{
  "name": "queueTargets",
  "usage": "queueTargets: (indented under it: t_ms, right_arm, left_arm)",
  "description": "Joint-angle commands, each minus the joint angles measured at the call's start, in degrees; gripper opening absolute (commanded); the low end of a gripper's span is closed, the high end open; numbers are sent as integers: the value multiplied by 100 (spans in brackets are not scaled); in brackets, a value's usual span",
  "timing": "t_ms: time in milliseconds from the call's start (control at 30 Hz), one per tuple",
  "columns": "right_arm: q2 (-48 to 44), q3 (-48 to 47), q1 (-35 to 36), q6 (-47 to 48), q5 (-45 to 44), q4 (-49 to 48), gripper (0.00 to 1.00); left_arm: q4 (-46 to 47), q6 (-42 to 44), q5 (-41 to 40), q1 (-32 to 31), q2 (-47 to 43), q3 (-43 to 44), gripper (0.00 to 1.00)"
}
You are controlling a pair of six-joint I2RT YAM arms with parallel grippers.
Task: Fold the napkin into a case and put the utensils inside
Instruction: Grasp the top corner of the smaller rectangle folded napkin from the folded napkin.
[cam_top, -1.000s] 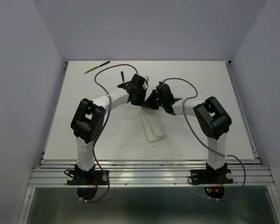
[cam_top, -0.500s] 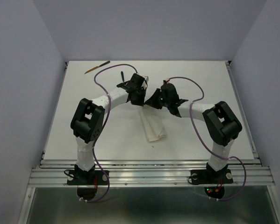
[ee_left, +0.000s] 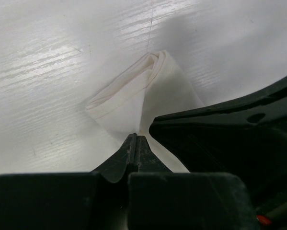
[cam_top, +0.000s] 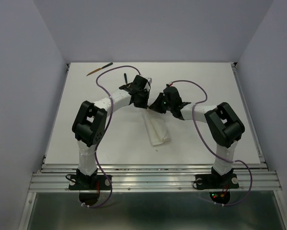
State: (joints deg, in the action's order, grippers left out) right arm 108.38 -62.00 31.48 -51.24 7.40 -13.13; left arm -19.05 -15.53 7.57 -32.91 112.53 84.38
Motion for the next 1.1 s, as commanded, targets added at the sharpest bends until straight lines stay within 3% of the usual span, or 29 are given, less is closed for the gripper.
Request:
queueTargets:
  t_ms: [0,233,600,833,933,1067]
  right_arm:
    - [289,-365,-37,106,113,20,11]
    - [851,-761,-37,80,543,91,10]
    - [957,-682,16,44,447,82,10]
    - [931,-638,16,53,403,82,10]
    - [931,-629,16,44,394,91,10]
    - [913,-638,16,44,394,91,10]
  left_arm:
    - [85,15,95,12,-346,96,0]
    - [129,-73,183,12,-214,122,0]
    - [156,-143,245,12,-56,61,1]
    - [-72,-99,-80,30,-441,131,38]
    - [-90,-108,-98,74,-635,105,43]
    - [41,-213,-107,214,-899,-79,41]
